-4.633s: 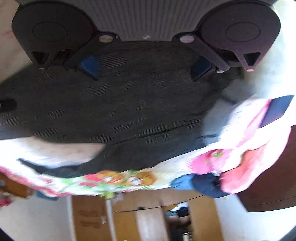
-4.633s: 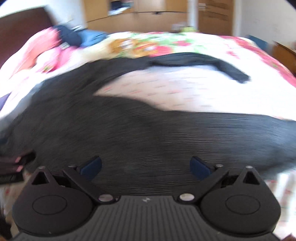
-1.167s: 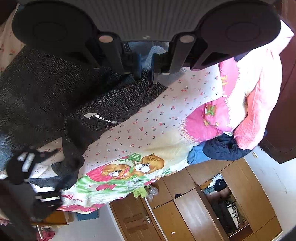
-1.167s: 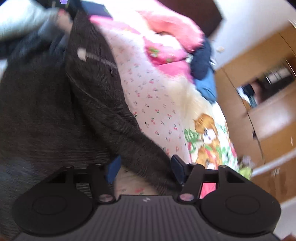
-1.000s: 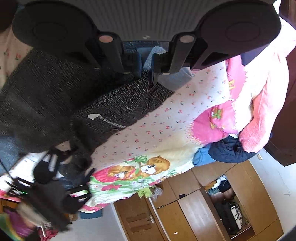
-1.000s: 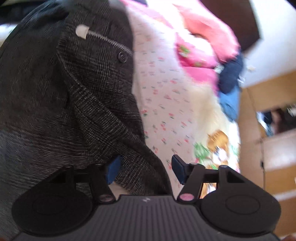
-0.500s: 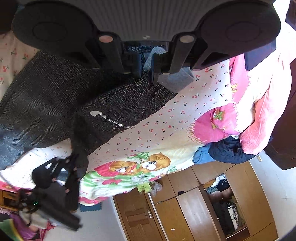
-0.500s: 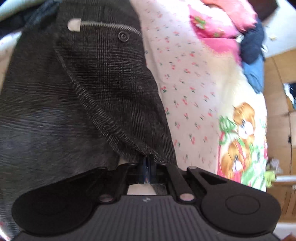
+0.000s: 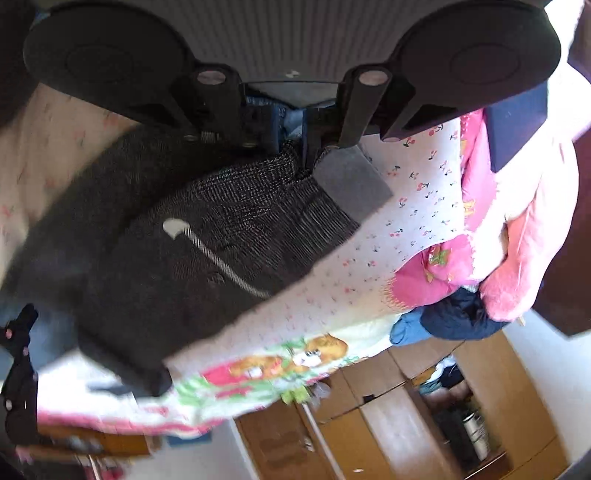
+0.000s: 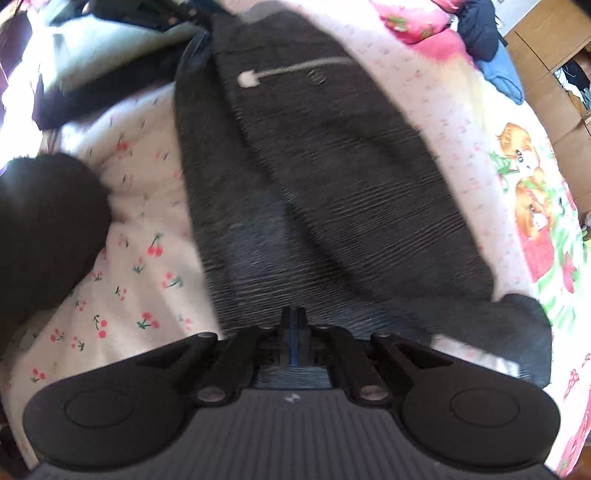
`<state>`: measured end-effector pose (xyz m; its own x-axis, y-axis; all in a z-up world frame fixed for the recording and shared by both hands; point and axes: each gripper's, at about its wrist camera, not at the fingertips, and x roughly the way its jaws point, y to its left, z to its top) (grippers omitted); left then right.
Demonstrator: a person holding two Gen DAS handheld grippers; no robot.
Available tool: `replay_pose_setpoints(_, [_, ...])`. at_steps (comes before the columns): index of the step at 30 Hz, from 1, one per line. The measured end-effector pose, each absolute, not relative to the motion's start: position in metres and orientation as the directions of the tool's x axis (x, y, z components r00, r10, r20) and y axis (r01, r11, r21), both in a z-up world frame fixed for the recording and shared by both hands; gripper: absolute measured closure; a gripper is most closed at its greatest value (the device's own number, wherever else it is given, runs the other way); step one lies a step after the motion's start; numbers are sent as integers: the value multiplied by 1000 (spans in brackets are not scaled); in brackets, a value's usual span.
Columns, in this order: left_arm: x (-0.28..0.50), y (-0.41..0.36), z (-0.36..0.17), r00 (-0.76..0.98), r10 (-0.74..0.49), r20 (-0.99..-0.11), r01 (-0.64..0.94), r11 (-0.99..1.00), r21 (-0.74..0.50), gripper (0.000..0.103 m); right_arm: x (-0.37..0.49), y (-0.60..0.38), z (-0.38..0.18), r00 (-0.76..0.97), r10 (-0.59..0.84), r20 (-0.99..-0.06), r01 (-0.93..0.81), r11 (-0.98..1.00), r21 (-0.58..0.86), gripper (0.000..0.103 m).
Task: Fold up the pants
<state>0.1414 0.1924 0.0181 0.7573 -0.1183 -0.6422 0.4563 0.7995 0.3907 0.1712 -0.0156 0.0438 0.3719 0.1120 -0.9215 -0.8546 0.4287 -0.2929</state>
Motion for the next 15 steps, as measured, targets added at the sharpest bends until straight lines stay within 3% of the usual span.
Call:
replay_pose_setpoints(2, [137, 189, 16, 763, -102, -638, 457, 784, 421, 75, 164, -15, 32, 349, 110, -931, -861, 431, -272, 103])
replay_pose_setpoints(6, [130, 186, 22, 792, -79, -606, 445, 754, 483, 75, 158, -7, 36, 449, 144, -882, -846, 385, -368, 98])
replay_pose_setpoints(7, [130, 185, 22, 790, -78, -608, 451, 746, 491, 75, 160, -5, 39, 479, 153, -864, -838, 372, -399, 94])
replay_pose_setpoints(9, [128, 182, 17, 786, -71, -614, 463, 725, 510, 75, 166, -2, 42, 552, 156, -819, -811, 327, -485, 69])
replay_pose_setpoints(10, [126, 180, 13, 785, -64, -617, 473, 704, 530, 74, 169, -7, 41, 587, 155, -795, -794, 300, -529, 63])
replay_pose_setpoints(15, [135, 182, 9, 760, -36, -649, 470, 720, 511, 67, 195, -15, 31, 605, 86, -792, -771, 312, -555, 61])
